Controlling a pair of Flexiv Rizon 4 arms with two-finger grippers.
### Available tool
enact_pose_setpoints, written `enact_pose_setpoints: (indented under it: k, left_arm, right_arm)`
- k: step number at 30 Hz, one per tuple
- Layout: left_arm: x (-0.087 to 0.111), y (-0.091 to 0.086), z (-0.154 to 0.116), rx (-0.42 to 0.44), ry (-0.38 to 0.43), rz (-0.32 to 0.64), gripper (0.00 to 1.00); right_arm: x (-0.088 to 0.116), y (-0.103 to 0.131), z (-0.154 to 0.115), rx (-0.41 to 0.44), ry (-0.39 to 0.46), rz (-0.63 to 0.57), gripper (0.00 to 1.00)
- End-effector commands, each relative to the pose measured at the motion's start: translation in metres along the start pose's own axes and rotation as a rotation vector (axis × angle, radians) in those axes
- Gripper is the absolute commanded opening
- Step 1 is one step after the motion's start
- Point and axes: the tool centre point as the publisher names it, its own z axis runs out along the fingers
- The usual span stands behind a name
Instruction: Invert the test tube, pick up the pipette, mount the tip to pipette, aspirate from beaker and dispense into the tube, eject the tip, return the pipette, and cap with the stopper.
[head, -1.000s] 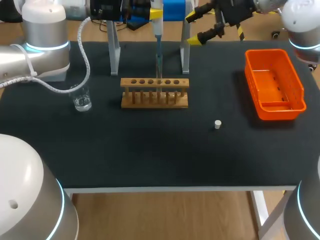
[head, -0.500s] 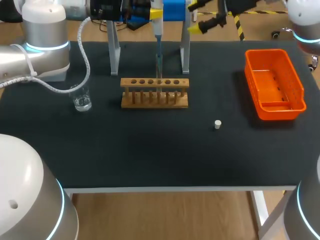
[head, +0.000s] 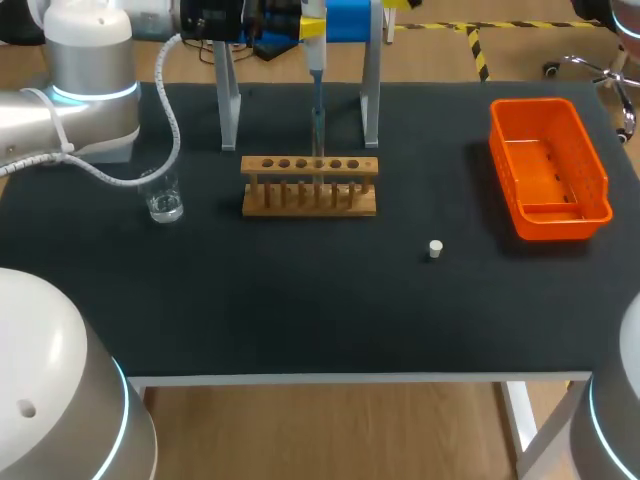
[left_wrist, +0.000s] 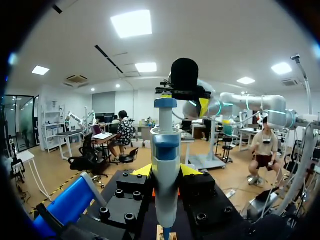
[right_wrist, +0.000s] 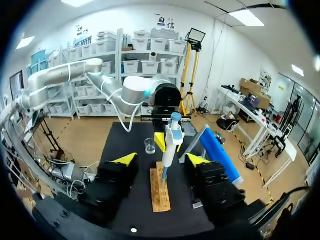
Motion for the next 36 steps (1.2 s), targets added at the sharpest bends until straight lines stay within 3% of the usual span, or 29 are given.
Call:
enact_pose_setpoints:
  k: [1, 15, 25, 36]
  left_arm:
    - [-0.001, 0.000, 0.000, 0.001, 0.004, 0.001, 0.00]
    - [-0.001, 0.000, 0.000, 0.001, 0.004, 0.001, 0.00]
    - [-0.001, 0.000, 0.000, 0.001, 0.004, 0.001, 0.00]
    - [-0.001, 0.000, 0.000, 0.001, 0.004, 0.001, 0.00]
  right_arm:
    - [-0.003, 0.005, 0.002, 0.020, 0.003, 0.000, 0.00]
    - [-0.003, 0.005, 0.002, 0.020, 0.003, 0.000, 0.00]
    - [-0.008, 0.038, 0.014, 0.033, -0.008, 0.034, 0.00]
    - [-0.013, 0.057, 0.034, 0.046, -0.023, 0.091, 0.00]
